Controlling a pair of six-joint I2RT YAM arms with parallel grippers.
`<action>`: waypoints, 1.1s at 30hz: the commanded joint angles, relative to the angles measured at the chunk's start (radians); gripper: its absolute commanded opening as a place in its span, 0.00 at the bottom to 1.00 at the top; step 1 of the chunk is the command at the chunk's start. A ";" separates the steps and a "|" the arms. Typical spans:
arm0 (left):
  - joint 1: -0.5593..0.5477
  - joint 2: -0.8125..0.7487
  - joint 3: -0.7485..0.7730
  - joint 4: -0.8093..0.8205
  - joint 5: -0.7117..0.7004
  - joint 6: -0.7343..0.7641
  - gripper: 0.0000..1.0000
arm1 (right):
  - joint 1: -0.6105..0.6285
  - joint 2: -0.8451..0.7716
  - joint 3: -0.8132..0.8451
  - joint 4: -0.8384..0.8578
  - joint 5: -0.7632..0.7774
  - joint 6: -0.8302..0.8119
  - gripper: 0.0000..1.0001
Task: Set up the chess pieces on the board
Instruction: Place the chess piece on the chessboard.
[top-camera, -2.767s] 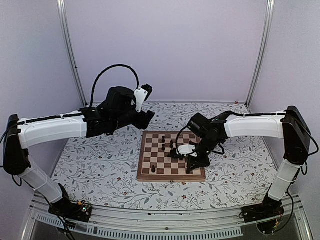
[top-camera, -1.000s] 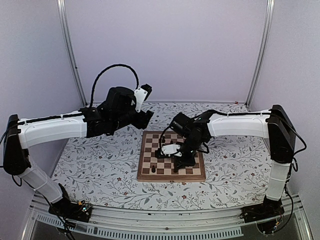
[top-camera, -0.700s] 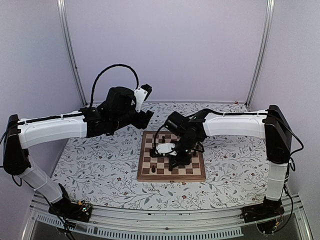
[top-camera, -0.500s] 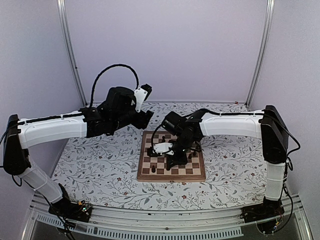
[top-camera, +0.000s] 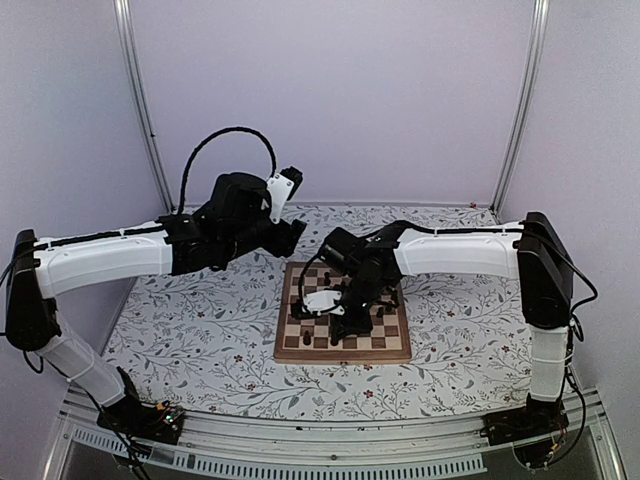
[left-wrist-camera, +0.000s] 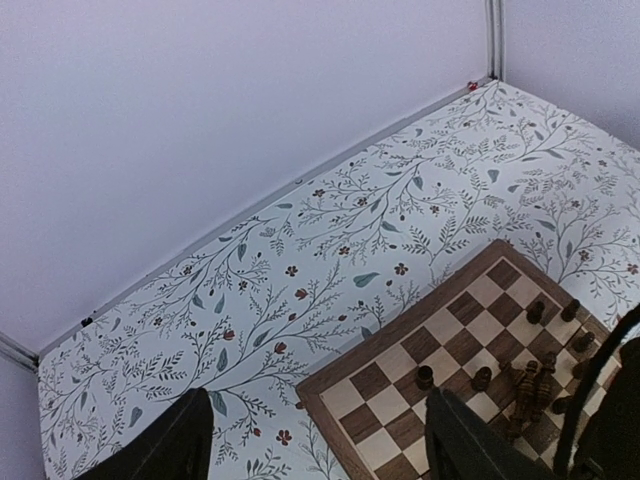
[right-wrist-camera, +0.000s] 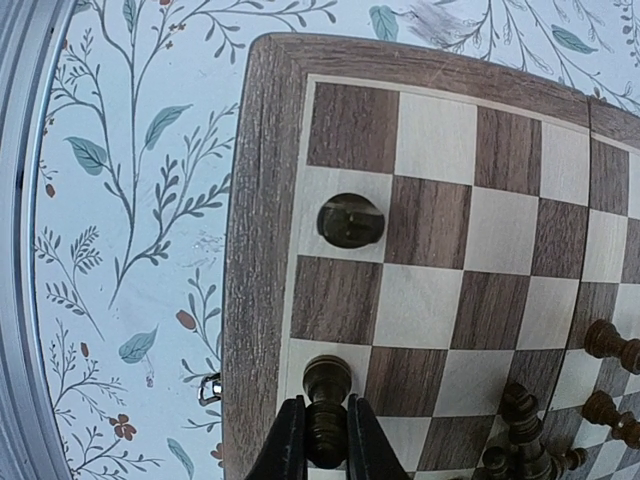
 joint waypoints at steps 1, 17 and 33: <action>-0.014 -0.024 0.021 0.004 -0.007 0.011 0.74 | 0.013 0.017 0.013 -0.035 -0.002 -0.010 0.06; -0.012 -0.015 0.022 0.001 -0.006 -0.006 0.74 | -0.066 -0.148 0.017 -0.084 -0.047 -0.023 0.46; 0.023 0.272 0.219 -0.230 0.199 -0.124 0.47 | -0.754 -0.667 -0.557 0.316 -0.448 0.132 0.42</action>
